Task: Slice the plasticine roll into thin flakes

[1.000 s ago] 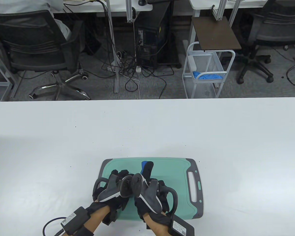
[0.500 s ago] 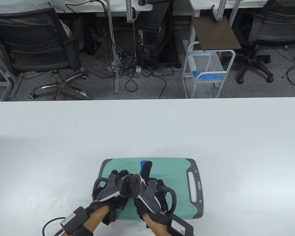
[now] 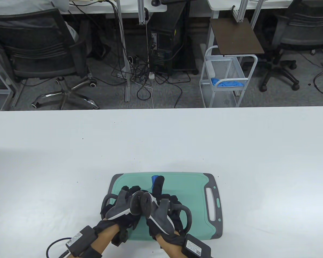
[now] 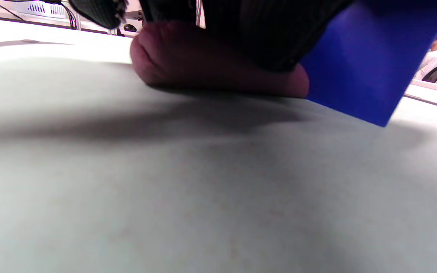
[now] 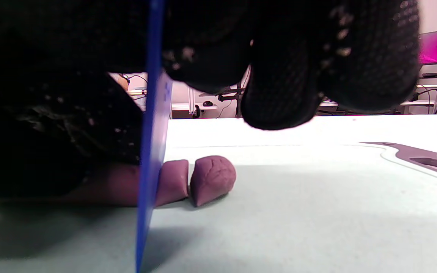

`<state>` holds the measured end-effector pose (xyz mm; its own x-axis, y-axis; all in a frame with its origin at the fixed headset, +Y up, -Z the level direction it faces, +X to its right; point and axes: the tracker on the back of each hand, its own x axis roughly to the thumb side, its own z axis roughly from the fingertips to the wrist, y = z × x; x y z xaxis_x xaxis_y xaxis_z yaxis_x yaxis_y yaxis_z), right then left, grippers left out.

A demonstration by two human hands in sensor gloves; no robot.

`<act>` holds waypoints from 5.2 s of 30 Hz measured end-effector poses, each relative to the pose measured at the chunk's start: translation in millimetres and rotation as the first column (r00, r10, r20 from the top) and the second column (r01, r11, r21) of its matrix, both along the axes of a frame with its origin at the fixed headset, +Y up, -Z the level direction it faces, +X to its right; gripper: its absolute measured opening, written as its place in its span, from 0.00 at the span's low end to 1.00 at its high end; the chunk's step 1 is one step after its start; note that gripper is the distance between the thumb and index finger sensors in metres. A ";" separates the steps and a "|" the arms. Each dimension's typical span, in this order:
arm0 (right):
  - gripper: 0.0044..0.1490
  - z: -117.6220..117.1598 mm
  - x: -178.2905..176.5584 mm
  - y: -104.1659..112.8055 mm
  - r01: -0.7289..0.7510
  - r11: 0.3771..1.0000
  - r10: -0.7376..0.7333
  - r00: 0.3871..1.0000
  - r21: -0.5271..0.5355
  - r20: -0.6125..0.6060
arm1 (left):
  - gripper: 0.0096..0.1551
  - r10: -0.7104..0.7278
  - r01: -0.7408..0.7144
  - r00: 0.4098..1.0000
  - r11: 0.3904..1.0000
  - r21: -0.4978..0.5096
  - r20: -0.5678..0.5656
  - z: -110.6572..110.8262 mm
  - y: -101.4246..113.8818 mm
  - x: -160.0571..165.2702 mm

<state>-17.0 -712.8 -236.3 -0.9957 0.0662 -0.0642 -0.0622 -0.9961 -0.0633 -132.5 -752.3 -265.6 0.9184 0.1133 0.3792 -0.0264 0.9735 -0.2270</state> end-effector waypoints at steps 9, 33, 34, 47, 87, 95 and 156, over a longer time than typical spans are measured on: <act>0.54 -11.1 1.4 -1.1 0.014 1.000 -0.014 1.000 0.000 -0.023 | 0.30 0.000 0.000 1.000 1.000 -0.005 0.001 -1.7 1.1 -1.6; 0.56 3.4 9.6 18.6 0.068 0.996 -0.072 0.993 -0.050 -0.089 | 0.34 -0.016 0.017 1.000 0.997 0.075 -0.023 -0.8 3.0 -6.8; 0.56 4.5 9.3 20.3 0.072 0.996 -0.076 0.993 -0.052 -0.092 | 0.33 -0.015 0.016 1.000 0.997 0.075 -0.024 -0.9 3.0 -6.9; 0.56 14.3 4.2 24.3 0.033 0.993 -0.047 0.991 -0.111 -0.126 | 0.29 0.001 0.004 0.998 0.995 0.097 -0.056 -2.6 4.9 -10.4; 0.55 2.8 -0.9 3.9 0.024 0.993 -0.041 0.988 -0.115 -0.149 | 0.26 0.023 -0.019 0.998 0.998 0.063 -0.063 -6.0 4.1 -12.4; 0.55 0.5 -2.8 -3.4 0.020 0.996 -0.033 0.988 -0.086 -0.150 | 0.26 0.025 -0.021 0.998 0.998 0.059 -0.062 -6.2 4.0 -12.8; 0.55 13.3 3.8 18.7 0.100 0.982 -0.124 0.981 -0.158 -0.152 | 0.27 0.031 -0.027 0.998 0.998 0.059 -0.062 -10.2 5.9 -25.8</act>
<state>-13.2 -694.1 -223.0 -0.9807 0.1795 0.0781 -0.1710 -0.9797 0.1048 -158.3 -746.3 -275.8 0.9374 0.1197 0.3271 -0.0673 0.9836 -0.1671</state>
